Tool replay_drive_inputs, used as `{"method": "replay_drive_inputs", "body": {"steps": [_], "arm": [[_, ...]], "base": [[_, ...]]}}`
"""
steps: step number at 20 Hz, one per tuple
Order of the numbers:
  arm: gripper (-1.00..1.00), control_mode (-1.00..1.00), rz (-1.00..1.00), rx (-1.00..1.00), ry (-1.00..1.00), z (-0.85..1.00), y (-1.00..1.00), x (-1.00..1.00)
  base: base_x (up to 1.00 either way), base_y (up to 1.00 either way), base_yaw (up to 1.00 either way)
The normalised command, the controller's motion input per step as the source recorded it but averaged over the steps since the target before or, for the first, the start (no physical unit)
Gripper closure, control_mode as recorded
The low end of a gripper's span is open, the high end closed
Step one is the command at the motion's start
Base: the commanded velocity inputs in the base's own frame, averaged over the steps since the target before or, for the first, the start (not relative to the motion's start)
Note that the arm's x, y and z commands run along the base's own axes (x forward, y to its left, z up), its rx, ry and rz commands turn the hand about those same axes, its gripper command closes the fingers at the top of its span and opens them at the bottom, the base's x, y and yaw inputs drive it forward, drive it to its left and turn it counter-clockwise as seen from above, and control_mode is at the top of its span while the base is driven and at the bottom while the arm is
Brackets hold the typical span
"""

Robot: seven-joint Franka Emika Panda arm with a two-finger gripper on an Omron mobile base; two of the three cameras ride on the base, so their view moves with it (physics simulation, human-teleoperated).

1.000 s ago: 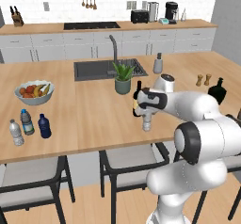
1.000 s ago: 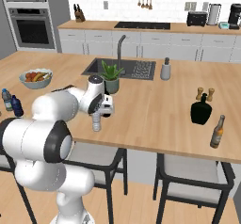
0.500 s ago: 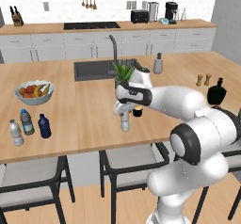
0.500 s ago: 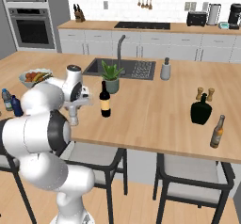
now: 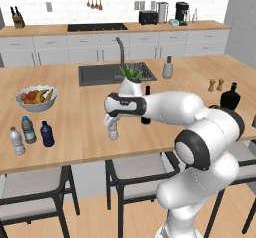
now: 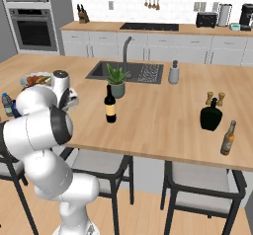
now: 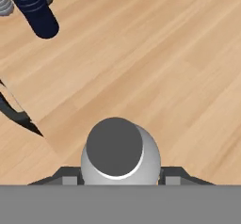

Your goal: Move the plastic bottles in the middle to the plastics group, and the glass bottles in the middle to the glass group.

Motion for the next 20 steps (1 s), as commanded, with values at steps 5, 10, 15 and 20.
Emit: {"method": "replay_drive_inputs", "body": {"steps": [5,10,15,20], "arm": [[1.0,-1.0,0.22,0.01,-0.03,0.02,0.66,0.22],[1.0,-1.0,0.18,0.0,0.0,0.0,0.55,0.07],[1.0,-1.0,0.09,0.0,0.0,0.0,0.57,0.07],[1.0,-1.0,0.04,0.0,0.0,-0.02,0.51,0.19]], "base": [[0.0,0.0,0.0],[0.0,0.0,0.0],[0.0,0.0,0.0],[0.0,0.0,0.0]]}}
